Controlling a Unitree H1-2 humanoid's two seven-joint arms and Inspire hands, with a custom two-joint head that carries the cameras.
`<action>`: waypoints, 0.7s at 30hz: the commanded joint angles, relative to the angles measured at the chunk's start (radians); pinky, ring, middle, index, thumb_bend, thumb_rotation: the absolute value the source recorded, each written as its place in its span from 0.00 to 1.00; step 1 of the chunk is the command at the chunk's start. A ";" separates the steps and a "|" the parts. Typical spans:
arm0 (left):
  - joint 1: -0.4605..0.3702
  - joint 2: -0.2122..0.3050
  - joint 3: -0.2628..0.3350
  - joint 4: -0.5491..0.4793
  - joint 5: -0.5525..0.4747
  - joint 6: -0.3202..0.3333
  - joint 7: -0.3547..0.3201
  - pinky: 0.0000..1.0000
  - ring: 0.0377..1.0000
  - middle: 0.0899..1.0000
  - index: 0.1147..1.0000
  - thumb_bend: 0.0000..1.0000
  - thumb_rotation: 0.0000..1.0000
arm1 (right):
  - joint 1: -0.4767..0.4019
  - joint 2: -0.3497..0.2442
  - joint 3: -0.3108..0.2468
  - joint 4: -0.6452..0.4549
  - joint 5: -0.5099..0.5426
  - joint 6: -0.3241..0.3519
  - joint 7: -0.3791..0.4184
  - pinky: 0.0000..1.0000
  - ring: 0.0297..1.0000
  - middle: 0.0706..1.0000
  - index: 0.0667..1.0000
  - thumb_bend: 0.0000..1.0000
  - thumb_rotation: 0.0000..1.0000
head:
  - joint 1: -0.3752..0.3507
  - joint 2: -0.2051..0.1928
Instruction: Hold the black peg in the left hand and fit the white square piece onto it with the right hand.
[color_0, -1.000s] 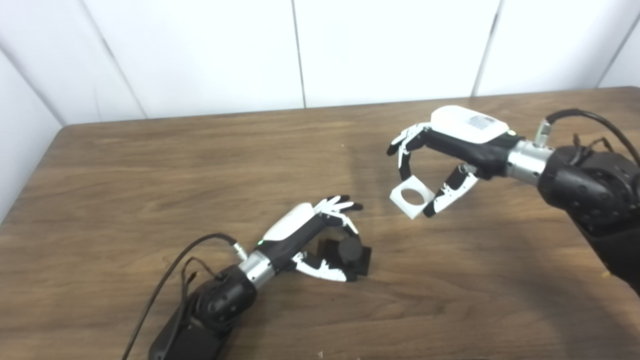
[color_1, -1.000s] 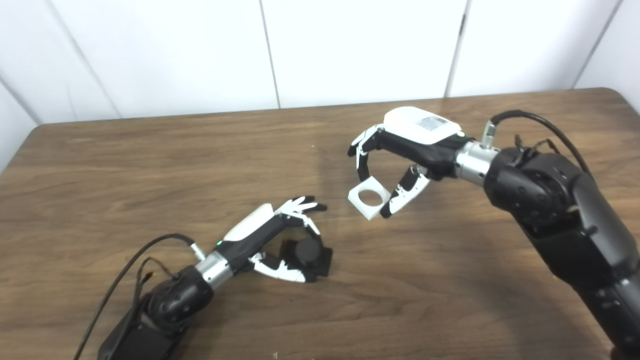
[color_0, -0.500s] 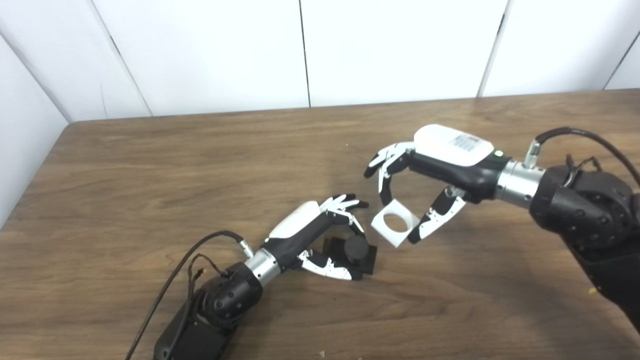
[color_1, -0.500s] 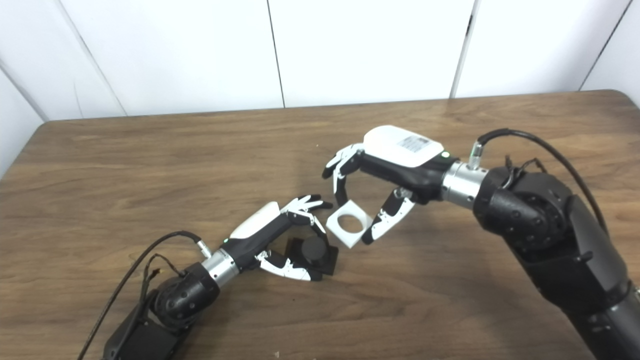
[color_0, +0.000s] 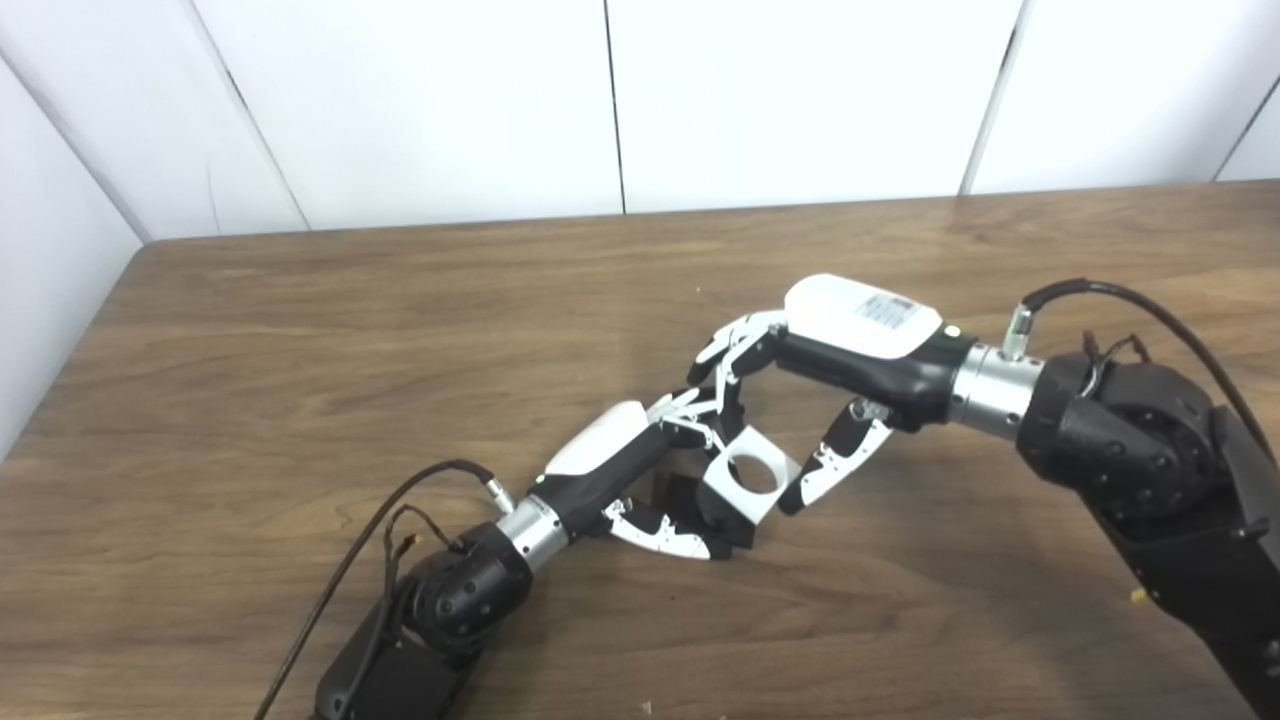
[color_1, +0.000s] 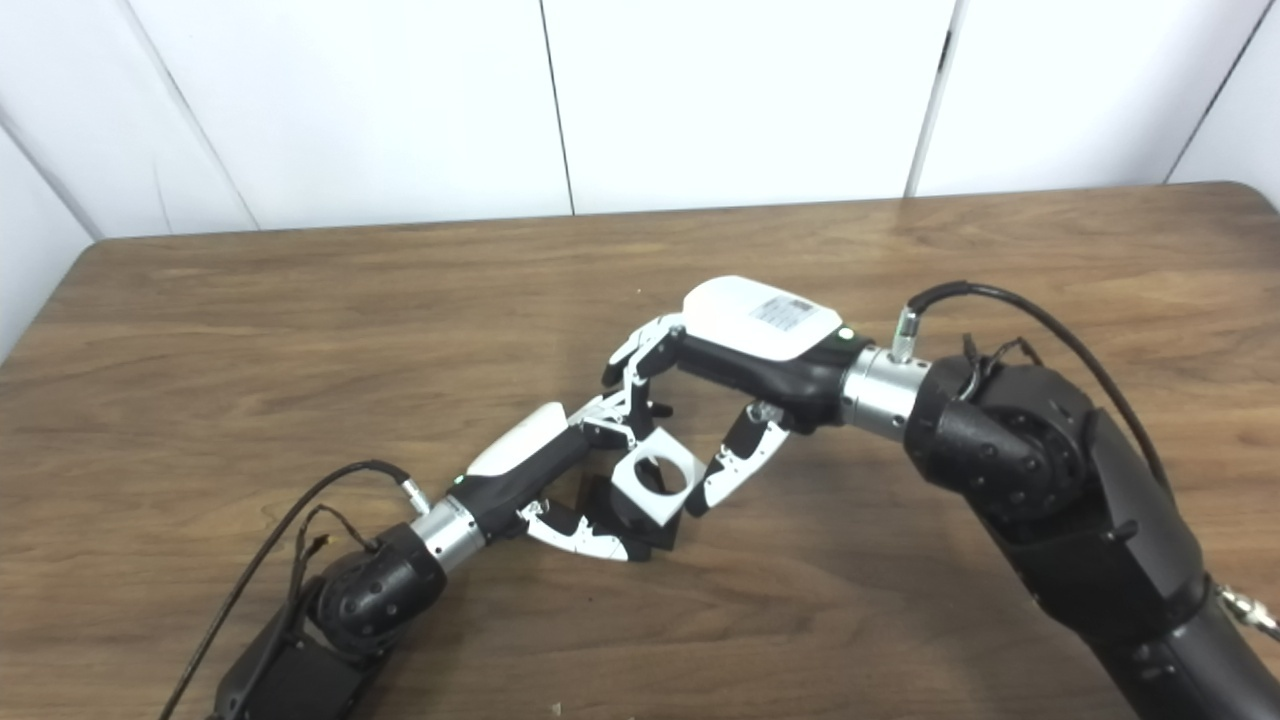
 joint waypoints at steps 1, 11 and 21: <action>0.020 -0.004 -0.045 0.053 0.073 0.053 -0.045 1.00 1.00 0.92 0.42 0.52 0.07 | -0.026 0.004 -0.009 -0.012 0.004 -0.020 -0.012 0.72 0.83 0.77 0.44 0.52 0.14 | 0.001 0.001; 0.026 -0.010 -0.048 0.036 0.079 0.067 -0.044 1.00 1.00 0.92 0.42 0.52 0.07 | -0.016 0.040 -0.010 0.023 0.038 0.014 -0.012 0.72 0.84 0.77 0.44 0.52 0.14 | 0.007 0.007; 0.031 -0.012 -0.048 0.025 0.076 0.073 -0.044 1.00 1.00 0.91 0.42 0.52 0.07 | -0.009 0.056 -0.007 0.076 0.033 -0.002 -0.026 0.71 0.84 0.77 0.44 0.52 0.14 | 0.012 0.012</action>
